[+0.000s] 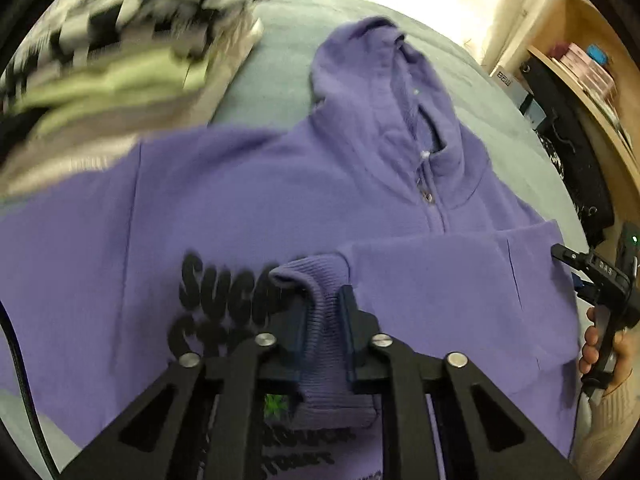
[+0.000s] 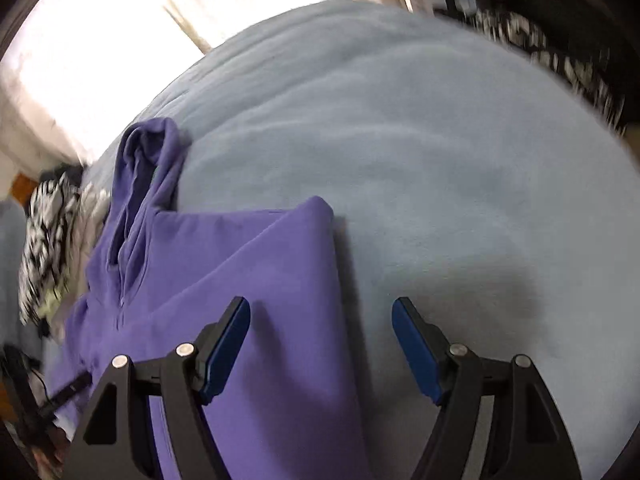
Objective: Fold large clothes
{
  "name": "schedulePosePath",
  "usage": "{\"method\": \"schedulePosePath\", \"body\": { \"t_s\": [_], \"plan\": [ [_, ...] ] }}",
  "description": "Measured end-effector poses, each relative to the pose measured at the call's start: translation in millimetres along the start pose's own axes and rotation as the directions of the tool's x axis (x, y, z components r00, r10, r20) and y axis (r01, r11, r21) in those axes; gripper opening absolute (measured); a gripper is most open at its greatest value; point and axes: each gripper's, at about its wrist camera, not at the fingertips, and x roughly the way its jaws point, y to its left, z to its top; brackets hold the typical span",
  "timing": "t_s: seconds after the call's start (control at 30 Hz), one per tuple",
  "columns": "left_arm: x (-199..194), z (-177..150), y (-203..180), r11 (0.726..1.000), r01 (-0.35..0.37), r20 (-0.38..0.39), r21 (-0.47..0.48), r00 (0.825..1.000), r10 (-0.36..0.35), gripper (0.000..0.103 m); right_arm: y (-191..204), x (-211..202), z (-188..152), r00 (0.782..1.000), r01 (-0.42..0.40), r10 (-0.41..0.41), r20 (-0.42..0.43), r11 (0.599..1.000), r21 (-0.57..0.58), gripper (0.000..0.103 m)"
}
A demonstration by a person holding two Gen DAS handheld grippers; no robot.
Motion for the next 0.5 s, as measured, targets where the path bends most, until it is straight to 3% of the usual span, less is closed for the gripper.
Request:
{"method": "schedulePosePath", "body": {
  "t_s": [0.03,0.07,0.1,0.13,0.2,0.27,0.33,0.37,0.47,0.5],
  "plan": [
    [-5,4,-4,1.0,-0.022,0.029,0.014,0.999,0.022,0.003,-2,5,1,1.0,-0.021,0.021,-0.012,1.0,0.019,0.064],
    [-10,7,-7,0.999,-0.04,0.061,0.024,0.997,0.038,0.003,-2,10,1,0.999,-0.039,0.039,-0.016,0.999,0.021,0.03],
    [-16,12,-9,0.999,-0.042,0.097,0.03,0.995,0.039,0.003,1,11,4,0.998,-0.06,0.06,-0.021,0.998,0.006,0.016],
    [-23,16,-11,0.998,-0.047,0.138,0.031,0.99,0.042,0.003,5,9,5,0.997,-0.074,0.074,-0.017,0.997,-0.002,0.016],
    [-27,22,-12,0.996,-0.081,0.208,0.03,0.975,0.073,0.003,12,-11,3,0.992,-0.076,0.077,0.096,0.997,-0.014,0.015],
    [-16,22,-9,0.99,-0.139,0.216,0.029,0.968,0.13,0.004,10,-17,-2,0.983,-0.06,0.06,0.171,0.998,-0.006,0.015],
    [10,18,-3,0.983,-0.18,0.13,0.033,0.976,0.175,0.006,2,2,-7,0.993,0.033,-0.036,0.114,0.999,0.028,0.024],
    [17,17,-1,0.981,-0.194,0.104,0.03,0.976,0.189,0.006,-4,7,-8,0.995,0.033,-0.037,0.094,0.998,0.044,0.032],
    [21,8,12,0.989,-0.145,0.064,-0.021,0.987,0.146,0.021,-18,-2,-9,0.998,-0.035,0.029,0.06,0.994,0.102,0.046],
    [18,7,17,0.993,-0.112,0.06,-0.042,0.992,0.114,0.032,-21,-7,-12,0.998,-0.058,0.054,0.038,0.993,0.103,0.048]
  ]
}}
